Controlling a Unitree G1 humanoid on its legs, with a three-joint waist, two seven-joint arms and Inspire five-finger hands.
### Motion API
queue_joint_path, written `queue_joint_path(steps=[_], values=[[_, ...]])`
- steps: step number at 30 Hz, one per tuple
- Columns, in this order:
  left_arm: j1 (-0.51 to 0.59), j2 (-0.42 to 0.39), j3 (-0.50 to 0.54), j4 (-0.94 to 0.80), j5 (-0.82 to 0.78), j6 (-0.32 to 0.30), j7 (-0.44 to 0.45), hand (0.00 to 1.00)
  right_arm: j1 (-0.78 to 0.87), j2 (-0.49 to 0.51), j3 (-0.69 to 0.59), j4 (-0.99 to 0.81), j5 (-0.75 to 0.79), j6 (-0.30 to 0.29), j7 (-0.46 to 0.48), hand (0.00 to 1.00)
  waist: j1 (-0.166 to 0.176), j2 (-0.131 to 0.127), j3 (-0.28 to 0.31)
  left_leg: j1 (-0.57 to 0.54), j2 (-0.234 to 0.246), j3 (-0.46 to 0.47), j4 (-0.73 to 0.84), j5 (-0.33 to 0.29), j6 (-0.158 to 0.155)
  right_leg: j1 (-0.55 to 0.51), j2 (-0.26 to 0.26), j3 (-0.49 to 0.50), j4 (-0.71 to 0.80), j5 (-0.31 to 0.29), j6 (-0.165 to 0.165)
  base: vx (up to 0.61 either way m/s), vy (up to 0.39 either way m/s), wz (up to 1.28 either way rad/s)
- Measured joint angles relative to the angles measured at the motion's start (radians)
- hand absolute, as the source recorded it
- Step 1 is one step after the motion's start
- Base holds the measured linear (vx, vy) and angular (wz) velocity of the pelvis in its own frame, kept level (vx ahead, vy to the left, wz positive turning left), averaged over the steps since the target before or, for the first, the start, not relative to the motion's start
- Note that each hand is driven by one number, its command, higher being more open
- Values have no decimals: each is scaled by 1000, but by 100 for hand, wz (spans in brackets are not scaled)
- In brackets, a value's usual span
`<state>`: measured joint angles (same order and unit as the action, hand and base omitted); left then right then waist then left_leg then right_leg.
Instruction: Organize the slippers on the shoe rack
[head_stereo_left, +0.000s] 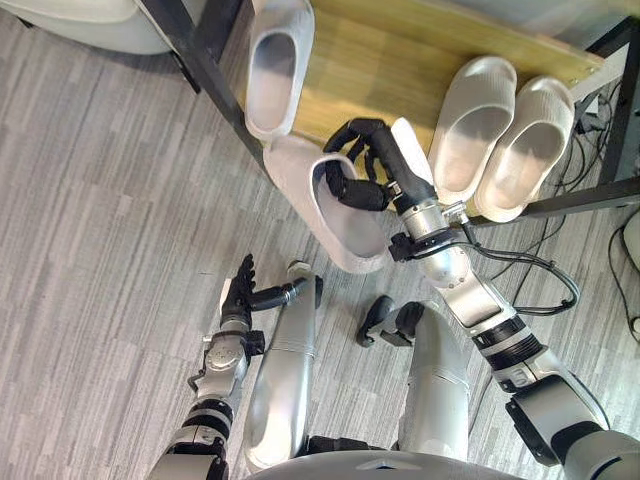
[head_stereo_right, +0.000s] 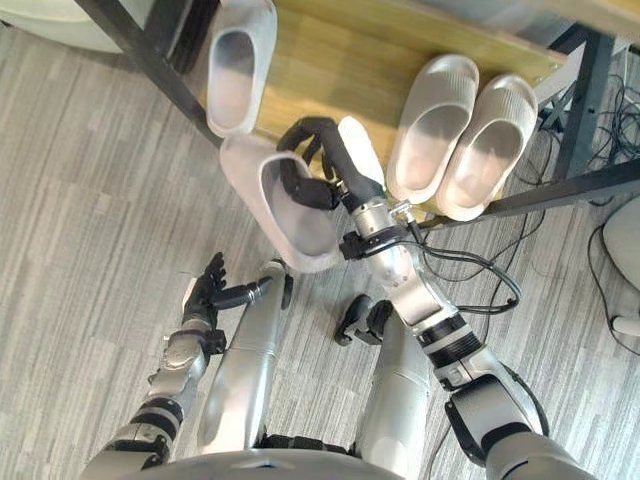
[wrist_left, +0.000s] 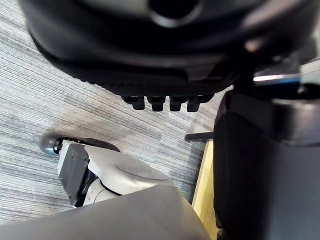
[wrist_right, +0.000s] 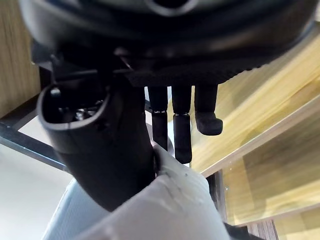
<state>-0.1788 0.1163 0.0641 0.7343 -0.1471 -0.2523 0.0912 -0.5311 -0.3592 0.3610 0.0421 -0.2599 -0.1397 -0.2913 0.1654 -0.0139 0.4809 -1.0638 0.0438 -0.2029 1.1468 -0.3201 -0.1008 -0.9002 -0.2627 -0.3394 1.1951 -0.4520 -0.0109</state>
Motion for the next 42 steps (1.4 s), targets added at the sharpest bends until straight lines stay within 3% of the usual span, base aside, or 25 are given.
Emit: queue_joint_path(steps=[4,15,26,27,42], values=[[-5,-7,1,-30,0,4,20,100,-13,9,-51,-39,-39,11,-62,0,7,-3,3,-35,0,-6,12,1,-4,-30,-11,-12,24,-11,-5,-33,-1,8],[-19,-27,-7,-51,2,31,65,100,-153,60,-184,-27,-192,110,-238,0,16,-5,3,-59,-19,-23,-16,14,-24,-40,-49,-61,28,-31,-9,22,8,9],[-36,-39,-14,-43,3,44,118,100,-305,88,-222,168,-209,172,-288,0,20,-11,3,-69,-48,-50,-80,58,-42,-39,-76,-106,5,-32,-10,-6,19,14],[-38,-42,-14,-42,3,44,123,100,-335,88,-222,202,-208,176,-289,100,21,-11,3,-72,-51,-54,-81,60,-43,-39,-79,-112,5,-33,-12,-17,44,8],[-46,-44,-68,-40,2,45,133,100,-505,100,-251,458,-65,185,-309,100,39,-16,-1,-76,-108,-92,-107,92,-54,-18,-129,-160,26,-58,-30,-14,38,15]])
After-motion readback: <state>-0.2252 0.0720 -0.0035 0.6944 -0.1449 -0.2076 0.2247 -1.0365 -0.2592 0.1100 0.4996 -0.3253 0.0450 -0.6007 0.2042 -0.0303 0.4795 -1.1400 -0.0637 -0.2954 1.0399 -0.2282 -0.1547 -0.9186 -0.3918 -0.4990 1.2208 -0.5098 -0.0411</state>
